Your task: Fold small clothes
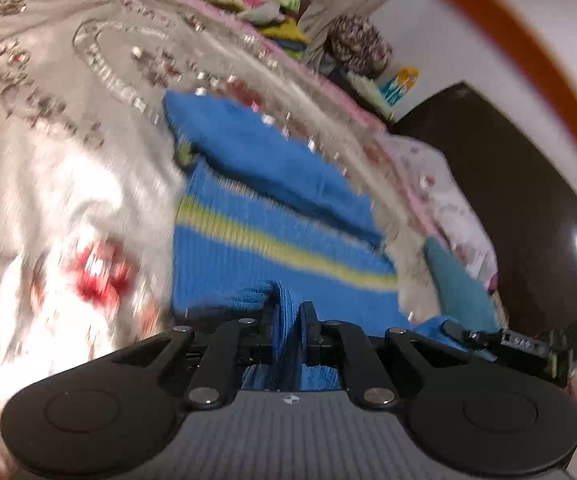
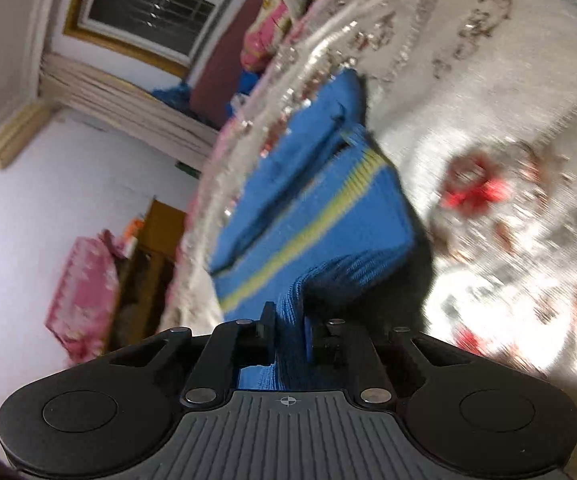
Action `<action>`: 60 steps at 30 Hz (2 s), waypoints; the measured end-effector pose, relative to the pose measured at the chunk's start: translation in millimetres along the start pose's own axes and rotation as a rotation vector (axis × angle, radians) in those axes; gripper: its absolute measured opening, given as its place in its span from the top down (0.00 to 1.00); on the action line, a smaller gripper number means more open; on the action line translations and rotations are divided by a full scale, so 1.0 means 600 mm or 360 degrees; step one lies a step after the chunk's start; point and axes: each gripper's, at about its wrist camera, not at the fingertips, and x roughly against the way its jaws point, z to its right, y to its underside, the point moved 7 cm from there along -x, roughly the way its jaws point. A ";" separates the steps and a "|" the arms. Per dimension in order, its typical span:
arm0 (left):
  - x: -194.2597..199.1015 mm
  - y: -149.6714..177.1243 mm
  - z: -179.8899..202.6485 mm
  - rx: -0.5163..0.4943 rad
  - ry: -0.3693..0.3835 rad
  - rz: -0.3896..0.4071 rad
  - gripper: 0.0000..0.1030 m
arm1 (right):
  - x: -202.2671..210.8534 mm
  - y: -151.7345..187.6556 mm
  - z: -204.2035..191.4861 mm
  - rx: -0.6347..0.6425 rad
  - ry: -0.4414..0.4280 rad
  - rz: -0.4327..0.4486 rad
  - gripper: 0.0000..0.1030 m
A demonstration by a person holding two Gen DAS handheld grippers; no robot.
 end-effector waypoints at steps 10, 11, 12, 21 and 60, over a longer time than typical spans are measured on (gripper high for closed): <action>-0.038 -0.108 -0.018 0.0030 0.0038 0.0184 0.88 | -0.068 -0.106 -0.039 -0.0052 -0.0188 0.0137 0.88; -0.038 -0.105 -0.018 0.0009 0.0029 0.0154 0.88 | -0.077 -0.118 -0.041 -0.0048 -0.0185 0.0152 0.88; -0.035 -0.097 -0.020 -0.0019 0.0005 0.0124 0.88 | -0.084 -0.128 -0.042 -0.0046 -0.0176 0.0162 0.89; 0.018 0.014 -0.031 -0.0106 -0.0189 -0.0161 0.86 | -0.100 -0.097 -0.033 0.0055 -0.0022 0.0065 0.86; 0.057 0.129 -0.040 0.0034 -0.0198 -0.0396 0.71 | -0.075 -0.088 -0.078 0.0925 0.0510 0.0122 0.95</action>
